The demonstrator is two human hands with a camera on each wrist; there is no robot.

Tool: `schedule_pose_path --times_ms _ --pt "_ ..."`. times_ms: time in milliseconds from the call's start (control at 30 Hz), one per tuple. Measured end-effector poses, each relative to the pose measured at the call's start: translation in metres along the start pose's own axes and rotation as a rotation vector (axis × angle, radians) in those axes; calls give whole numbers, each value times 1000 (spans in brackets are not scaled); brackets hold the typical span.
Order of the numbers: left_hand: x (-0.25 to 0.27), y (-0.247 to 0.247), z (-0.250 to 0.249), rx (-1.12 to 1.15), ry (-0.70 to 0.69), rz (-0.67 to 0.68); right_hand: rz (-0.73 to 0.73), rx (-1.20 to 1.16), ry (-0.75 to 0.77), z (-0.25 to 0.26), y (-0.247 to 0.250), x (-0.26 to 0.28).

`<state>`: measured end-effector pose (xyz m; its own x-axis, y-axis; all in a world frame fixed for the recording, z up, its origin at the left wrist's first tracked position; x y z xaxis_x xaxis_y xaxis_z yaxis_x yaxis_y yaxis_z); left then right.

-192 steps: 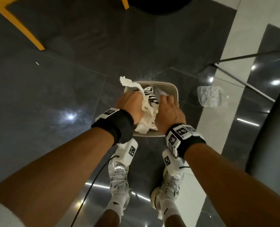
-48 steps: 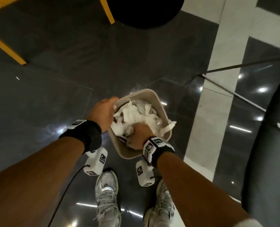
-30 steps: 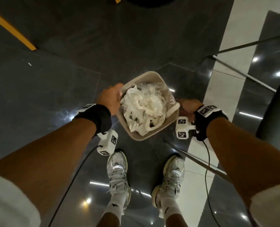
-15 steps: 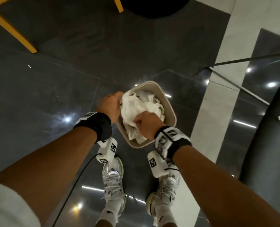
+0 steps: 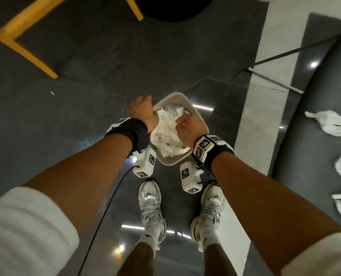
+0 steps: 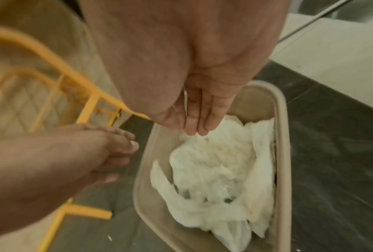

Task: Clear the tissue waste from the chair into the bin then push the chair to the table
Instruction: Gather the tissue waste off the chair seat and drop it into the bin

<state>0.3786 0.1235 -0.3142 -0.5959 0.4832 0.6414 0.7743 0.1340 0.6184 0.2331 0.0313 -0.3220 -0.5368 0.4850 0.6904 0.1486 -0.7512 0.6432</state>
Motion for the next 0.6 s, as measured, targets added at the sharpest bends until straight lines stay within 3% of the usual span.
schedule_pose_path --times_ms 167,367,467,600 --pt "67 -3 -137 -2 -279 -36 -93 -434 -64 -48 97 75" --pt "171 -84 -328 -46 -695 157 -365 -639 -165 -190 230 167" --pt "208 -153 -384 -238 -753 326 -499 -675 -267 -272 276 208" --pt "247 -234 -394 -425 -725 511 -564 -558 -352 -351 307 250"
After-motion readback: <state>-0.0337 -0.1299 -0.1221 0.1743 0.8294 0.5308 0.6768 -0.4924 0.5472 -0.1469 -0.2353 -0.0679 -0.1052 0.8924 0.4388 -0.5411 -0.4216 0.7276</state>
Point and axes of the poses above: each hand's wrist, its own x-axis away from the middle knuckle, its own y-axis out of the back of the hand, z = x × y, the point moved 10 cm from there along -x, towards the middle knuckle, and after that the axes turned 14 degrees about x, right-handed, at the moved point
